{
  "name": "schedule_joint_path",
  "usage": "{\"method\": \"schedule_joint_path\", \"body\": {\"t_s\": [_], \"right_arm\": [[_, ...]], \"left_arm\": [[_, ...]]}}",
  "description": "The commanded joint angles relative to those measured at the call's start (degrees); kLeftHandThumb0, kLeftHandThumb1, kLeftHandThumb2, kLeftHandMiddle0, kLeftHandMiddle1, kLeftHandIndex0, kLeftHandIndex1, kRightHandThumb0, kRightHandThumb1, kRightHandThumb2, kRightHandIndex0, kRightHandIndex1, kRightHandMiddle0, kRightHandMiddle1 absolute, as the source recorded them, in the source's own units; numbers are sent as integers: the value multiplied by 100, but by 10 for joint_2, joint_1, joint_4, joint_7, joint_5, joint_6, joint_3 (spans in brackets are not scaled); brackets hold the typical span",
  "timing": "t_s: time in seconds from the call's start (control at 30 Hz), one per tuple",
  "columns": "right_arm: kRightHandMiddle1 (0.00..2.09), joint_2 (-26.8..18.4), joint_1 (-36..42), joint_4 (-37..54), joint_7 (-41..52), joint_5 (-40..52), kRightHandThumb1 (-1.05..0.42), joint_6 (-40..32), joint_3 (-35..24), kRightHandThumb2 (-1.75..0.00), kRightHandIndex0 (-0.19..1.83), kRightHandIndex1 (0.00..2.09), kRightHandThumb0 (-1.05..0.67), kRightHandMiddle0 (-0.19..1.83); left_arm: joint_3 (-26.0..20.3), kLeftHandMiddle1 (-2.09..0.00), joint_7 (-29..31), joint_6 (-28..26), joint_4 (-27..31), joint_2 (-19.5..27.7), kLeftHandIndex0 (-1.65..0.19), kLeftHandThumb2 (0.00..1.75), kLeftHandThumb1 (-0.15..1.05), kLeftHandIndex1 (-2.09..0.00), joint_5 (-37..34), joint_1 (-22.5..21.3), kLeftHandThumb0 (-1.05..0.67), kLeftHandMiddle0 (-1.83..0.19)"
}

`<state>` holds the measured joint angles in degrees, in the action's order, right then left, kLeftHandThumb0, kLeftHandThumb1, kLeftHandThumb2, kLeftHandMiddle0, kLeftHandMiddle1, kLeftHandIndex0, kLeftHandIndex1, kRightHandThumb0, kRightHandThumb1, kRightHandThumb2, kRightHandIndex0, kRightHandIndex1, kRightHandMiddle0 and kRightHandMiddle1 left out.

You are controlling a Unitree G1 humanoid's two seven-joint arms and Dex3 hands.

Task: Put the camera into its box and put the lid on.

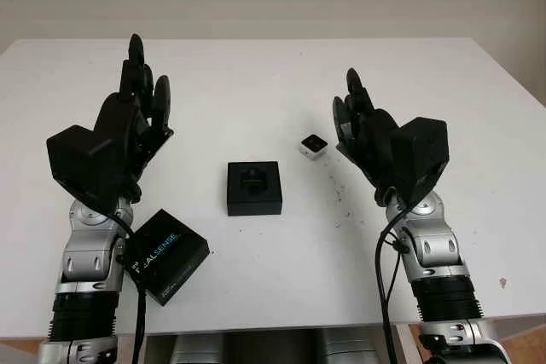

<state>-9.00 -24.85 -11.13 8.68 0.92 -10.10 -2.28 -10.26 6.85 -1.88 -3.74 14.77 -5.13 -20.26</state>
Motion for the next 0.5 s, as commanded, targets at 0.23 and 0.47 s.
{"method": "schedule_joint_path", "body": {"t_s": [0.23,0.47], "right_arm": [[0,-8,-12,-8,13,2,-105,3,0,-67,-19,0,-82,-19],[7,-58,-56,-32,41,-13,-105,42,-6,-39,-8,7,-77,-7]], "left_arm": [[4,0,-1,2,7,0,19,66,105,0,2,-8,-83,19],[2,0,1,6,6,-2,19,66,105,0,-3,-7,-83,19]]}}
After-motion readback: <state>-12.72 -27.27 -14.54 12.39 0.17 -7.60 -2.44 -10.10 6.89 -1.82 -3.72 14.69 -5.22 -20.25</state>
